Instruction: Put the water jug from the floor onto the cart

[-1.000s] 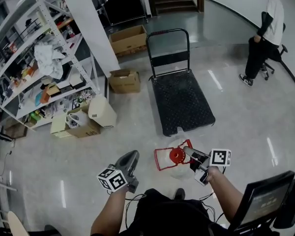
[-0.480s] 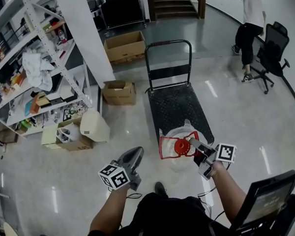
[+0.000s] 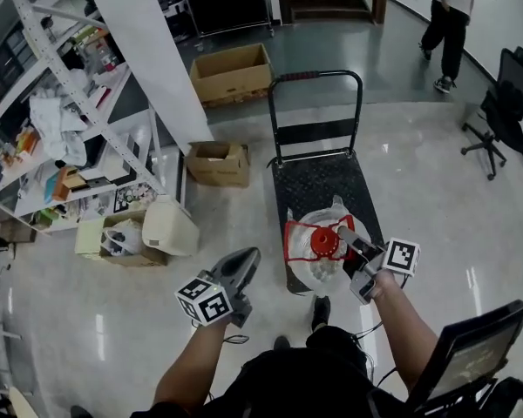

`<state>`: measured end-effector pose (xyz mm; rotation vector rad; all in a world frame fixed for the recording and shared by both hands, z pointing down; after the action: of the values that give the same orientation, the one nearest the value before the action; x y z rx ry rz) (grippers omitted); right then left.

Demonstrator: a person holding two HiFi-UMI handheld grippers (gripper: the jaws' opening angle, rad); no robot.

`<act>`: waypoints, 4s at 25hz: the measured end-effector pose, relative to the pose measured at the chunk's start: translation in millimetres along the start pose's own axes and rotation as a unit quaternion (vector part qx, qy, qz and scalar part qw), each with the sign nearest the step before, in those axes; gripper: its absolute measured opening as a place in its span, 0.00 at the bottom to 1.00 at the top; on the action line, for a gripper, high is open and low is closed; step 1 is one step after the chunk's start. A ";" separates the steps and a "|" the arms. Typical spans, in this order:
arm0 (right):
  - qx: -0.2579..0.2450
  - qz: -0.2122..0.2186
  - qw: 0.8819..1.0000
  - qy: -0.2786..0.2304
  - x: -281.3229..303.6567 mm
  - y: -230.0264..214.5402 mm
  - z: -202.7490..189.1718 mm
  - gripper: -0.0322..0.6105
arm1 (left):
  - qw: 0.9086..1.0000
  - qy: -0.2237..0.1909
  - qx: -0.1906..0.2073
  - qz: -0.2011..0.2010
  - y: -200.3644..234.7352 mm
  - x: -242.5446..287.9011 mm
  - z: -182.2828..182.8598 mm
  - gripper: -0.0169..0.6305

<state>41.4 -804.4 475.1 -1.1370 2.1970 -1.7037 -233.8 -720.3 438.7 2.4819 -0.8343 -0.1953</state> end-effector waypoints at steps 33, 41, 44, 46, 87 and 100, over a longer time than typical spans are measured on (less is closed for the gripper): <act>0.097 -0.124 0.986 -0.058 324.4 -221.0 205.2 0.15 | 0.990 0.105 -0.086 0.030 282.6 151.1 35.8 0.02; 0.142 -0.131 0.975 -0.109 296.3 -260.6 215.4 0.15 | 0.986 0.126 -0.107 0.028 281.1 154.8 13.8 0.02; 0.171 -0.157 0.967 -0.110 269.1 -276.5 215.0 0.15 | 0.986 0.128 -0.108 0.021 272.4 157.7 11.7 0.02; 0.194 -0.163 0.962 -0.097 255.4 -285.0 213.8 0.15 | 0.985 0.132 -0.108 0.019 262.9 161.8 9.7 0.02; -0.460 -0.179 0.851 -0.178 -28.3 106.0 89.8 0.05 | 0.996 -0.051 0.064 -0.027 -0.3 51.5 101.3 0.02; -0.474 -0.124 0.848 -0.201 -194.6 153.1 -30.2 0.05 | 0.986 -0.017 0.156 -0.061 -184.3 -12.3 53.2 0.02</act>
<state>90.3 -647.2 287.6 -1.8017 2.6724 -0.2161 -162.2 -609.9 298.6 2.8337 -0.7759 -0.1613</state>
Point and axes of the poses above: the fingertips, and each gripper's own axes: x forward along the fingers, y to its left, z out of its top, the point moved 5 cm from there along -x, backward along the fingers, and after that the axes turned 15 degrees about -z, right-handed, at the moved point
